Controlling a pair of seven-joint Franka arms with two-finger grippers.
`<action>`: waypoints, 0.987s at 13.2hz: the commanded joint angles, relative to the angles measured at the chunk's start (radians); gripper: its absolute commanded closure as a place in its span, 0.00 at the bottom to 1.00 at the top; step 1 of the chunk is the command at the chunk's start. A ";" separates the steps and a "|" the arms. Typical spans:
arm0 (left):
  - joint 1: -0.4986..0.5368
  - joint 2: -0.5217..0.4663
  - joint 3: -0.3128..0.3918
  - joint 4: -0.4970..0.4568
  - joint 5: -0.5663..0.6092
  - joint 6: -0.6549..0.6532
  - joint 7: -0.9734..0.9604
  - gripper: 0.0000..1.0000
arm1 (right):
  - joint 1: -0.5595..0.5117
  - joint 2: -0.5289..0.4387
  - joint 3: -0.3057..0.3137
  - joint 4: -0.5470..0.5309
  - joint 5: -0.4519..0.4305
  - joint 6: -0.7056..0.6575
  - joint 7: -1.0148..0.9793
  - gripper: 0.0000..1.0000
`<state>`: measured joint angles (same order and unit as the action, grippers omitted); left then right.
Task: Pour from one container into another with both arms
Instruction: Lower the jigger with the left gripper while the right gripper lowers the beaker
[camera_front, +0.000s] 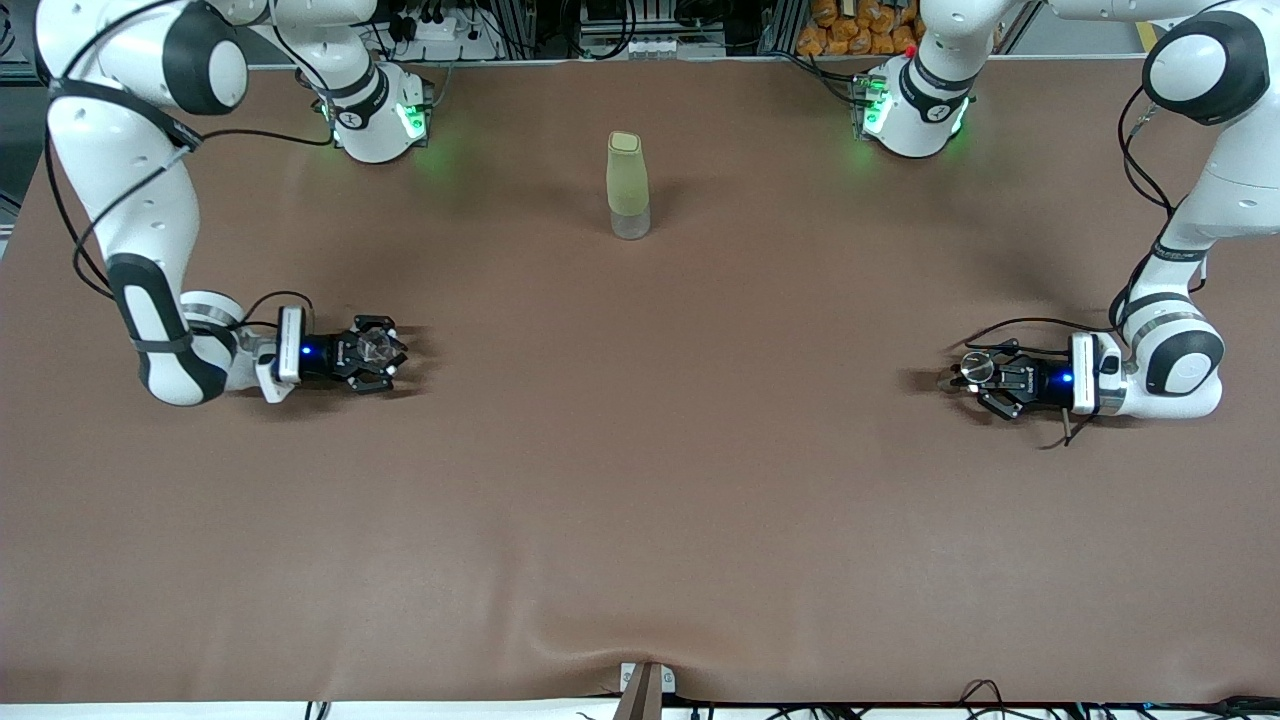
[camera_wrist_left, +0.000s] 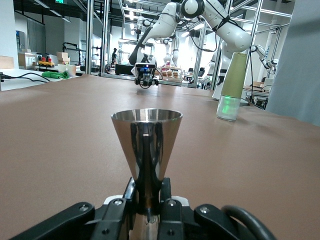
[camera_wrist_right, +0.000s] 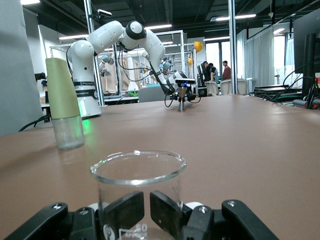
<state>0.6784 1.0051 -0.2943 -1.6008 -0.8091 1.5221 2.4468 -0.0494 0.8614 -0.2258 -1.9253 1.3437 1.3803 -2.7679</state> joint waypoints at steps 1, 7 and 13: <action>0.004 0.015 -0.002 0.021 -0.015 -0.025 0.015 0.98 | 0.008 0.045 -0.004 0.042 0.015 0.003 -0.154 1.00; 0.004 0.013 -0.002 0.027 -0.004 -0.025 0.015 0.00 | 0.006 0.059 -0.004 0.055 0.015 0.080 -0.197 1.00; 0.004 -0.003 0.032 0.080 0.092 -0.092 -0.127 0.00 | 0.010 0.053 -0.006 0.055 0.014 0.074 -0.148 0.05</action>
<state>0.6787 1.0054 -0.2887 -1.5777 -0.7839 1.4949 2.3983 -0.0448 0.8975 -0.2254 -1.8737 1.3493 1.4636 -2.7734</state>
